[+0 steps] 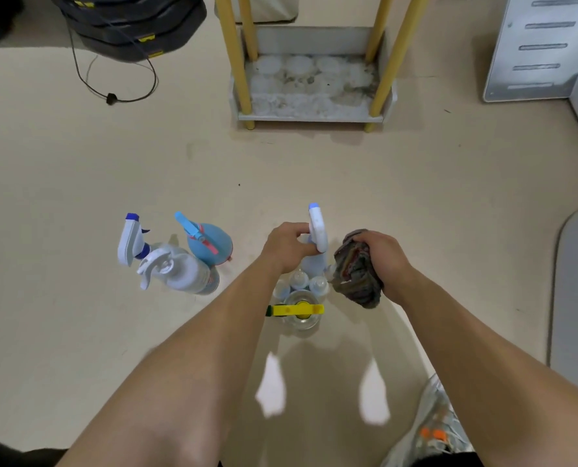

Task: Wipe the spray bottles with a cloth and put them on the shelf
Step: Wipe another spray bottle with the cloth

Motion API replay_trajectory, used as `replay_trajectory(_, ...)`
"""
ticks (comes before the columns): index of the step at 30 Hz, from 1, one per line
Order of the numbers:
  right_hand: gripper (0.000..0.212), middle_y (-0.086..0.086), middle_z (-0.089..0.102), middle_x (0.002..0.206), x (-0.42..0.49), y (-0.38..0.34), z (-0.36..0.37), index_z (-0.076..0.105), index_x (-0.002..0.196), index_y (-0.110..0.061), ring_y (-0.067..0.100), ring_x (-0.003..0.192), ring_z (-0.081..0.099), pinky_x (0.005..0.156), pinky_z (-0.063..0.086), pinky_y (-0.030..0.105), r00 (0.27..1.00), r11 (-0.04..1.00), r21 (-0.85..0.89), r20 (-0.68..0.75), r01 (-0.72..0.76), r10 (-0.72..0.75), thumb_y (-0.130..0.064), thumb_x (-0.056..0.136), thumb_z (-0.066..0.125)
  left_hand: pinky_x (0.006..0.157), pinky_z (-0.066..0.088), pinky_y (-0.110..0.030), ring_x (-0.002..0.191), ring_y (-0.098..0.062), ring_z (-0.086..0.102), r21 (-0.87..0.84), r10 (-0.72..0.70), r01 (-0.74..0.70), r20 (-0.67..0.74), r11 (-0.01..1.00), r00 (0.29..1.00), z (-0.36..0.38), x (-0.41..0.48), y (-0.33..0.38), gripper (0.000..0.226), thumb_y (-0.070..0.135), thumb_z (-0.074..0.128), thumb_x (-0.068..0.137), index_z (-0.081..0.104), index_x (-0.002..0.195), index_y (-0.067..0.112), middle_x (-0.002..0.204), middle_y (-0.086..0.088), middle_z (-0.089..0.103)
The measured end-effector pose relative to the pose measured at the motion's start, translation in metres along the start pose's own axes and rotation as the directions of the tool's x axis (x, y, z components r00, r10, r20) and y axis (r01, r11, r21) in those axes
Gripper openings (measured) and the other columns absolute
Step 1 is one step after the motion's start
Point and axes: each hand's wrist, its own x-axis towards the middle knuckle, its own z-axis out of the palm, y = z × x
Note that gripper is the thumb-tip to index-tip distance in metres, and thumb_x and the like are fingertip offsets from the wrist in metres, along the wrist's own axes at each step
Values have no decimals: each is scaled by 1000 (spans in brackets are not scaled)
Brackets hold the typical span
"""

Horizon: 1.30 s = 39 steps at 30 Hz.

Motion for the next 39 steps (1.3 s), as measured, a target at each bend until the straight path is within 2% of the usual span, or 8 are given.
replay_trajectory(8,34,15,68,82,-55,-57,-16,66,91,-4,32,72,66,74,52,37,1000,857,515,8,-20,18,-24,94,39,79,49,-31,96,-19,64,-124,63,-82,-151,989,987,-33,-40,58,12,22,76,88,75,99,16,101,-1,74)
replay_trajectory(16,40,19,58,100,-152,-191,-15,53,109,0,34,83,60,77,59,46,936,675,715,83,183,-341,-7,71,44,79,51,-37,88,-19,66,-110,296,-343,-306,933,905,-97,-110,166,20,34,79,83,77,94,18,91,-3,75)
replay_trajectory(21,47,12,68,107,-220,-239,-10,58,123,-3,25,98,68,84,58,38,740,699,384,58,604,-671,14,83,44,83,53,-31,87,-8,69,-79,435,-476,-296,876,850,-132,-156,217,13,27,79,86,77,97,20,93,2,78)
replay_trajectory(25,54,-6,66,125,-246,-240,-4,59,134,-20,6,115,61,100,47,19,474,447,-196,120,873,-872,9,88,54,67,44,-9,68,18,56,-16,517,-538,-256,843,817,-138,-185,233,10,19,79,85,73,83,26,74,22,70)
replay_trajectory(28,56,-6,54,147,-241,-228,3,57,139,-25,12,138,47,118,35,31,340,194,-478,242,857,-909,1,89,57,50,33,-16,49,9,47,110,493,-484,-307,868,814,-135,-194,233,40,18,76,81,51,53,30,45,23,53)
replay_trajectory(31,53,-3,41,159,-234,-214,4,57,141,-27,8,147,35,117,24,15,335,127,-550,298,826,-894,-5,93,64,47,30,-20,45,2,44,132,466,-448,-314,884,827,-130,-197,229,43,18,74,80,45,49,26,40,19,48)
replay_trajectory(35,45,-3,60,143,-234,-211,4,68,130,-22,2,130,49,105,31,3,273,146,-542,161,827,-948,-13,87,76,53,35,-21,48,3,44,17,426,-443,-309,897,851,-131,-195,225,32,28,80,74,56,53,25,44,19,50)
replay_trajectory(39,42,-3,72,125,-234,-204,6,72,125,-19,9,105,67,94,49,15,254,171,-570,68,804,-965,-20,84,81,61,47,-34,58,-9,50,60,402,-406,-329,912,854,-135,-188,220,18,42,71,63,68,60,25,52,12,60)
